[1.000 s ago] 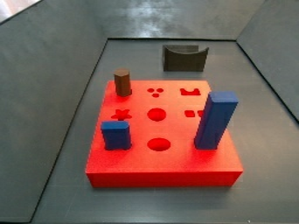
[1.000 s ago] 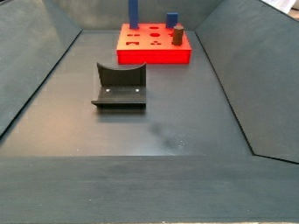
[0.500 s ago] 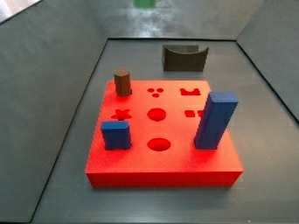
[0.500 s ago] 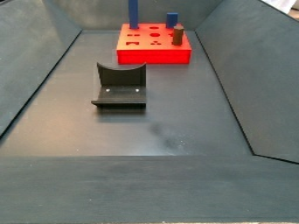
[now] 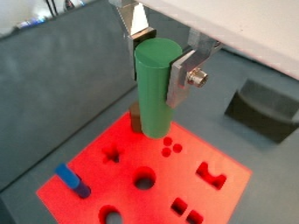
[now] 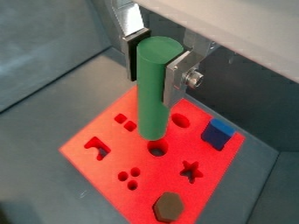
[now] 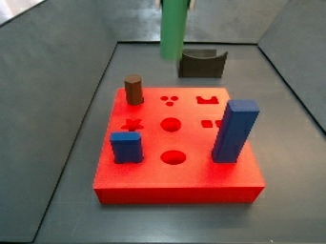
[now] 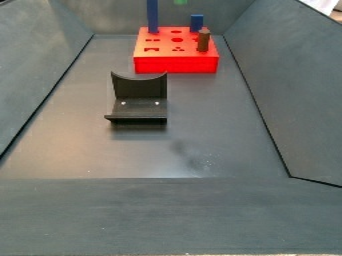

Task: Pick up the round object. Move up. Place the round object on the fixture. Regrasp the round object. Move to above the board. Insert the round object.
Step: Insert the round object.

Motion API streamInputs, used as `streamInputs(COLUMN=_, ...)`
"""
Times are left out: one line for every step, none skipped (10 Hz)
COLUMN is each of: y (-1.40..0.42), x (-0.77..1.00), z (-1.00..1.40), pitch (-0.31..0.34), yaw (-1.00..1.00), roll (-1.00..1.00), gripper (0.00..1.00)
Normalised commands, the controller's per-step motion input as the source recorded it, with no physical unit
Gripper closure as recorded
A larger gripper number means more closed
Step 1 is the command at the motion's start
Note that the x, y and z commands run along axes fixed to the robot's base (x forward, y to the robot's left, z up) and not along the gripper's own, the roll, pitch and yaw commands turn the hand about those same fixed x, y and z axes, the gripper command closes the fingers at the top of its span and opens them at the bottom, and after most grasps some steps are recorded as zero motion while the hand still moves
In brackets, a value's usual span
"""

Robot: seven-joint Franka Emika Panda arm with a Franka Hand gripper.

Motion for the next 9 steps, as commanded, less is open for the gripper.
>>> streamInputs(y=-0.23, x=0.00, z=-0.89, pitch=-0.186, yaw=-0.24, roll=0.08, gripper=1.00)
streamInputs(y=-0.23, x=0.00, z=-0.76, pitch=-0.250, yaw=-0.20, roll=0.06, gripper=1.00)
streamInputs(y=-0.21, x=0.00, z=-0.71, pitch=-0.274, yaw=-0.19, roll=0.04, gripper=1.00)
streamInputs(y=-0.21, x=-0.01, z=-0.69, pitch=-0.284, yaw=-0.19, roll=0.03, gripper=1.00)
streamInputs(y=-0.19, x=-0.01, z=-0.68, pitch=-0.289, yaw=-0.17, roll=0.03, gripper=1.00)
streamInputs(y=-0.15, x=-0.02, z=-0.68, pitch=-0.290, yaw=-0.15, roll=0.03, gripper=1.00)
streamInputs(y=-0.10, x=0.00, z=-0.71, pitch=-0.244, yaw=-0.13, roll=0.03, gripper=1.00)
streamInputs(y=-0.05, x=0.00, z=-0.64, pitch=-0.221, yaw=-0.12, roll=0.00, gripper=1.00)
streamInputs(y=0.00, x=0.00, z=-0.40, pitch=-0.116, yaw=-0.07, roll=0.00, gripper=1.00)
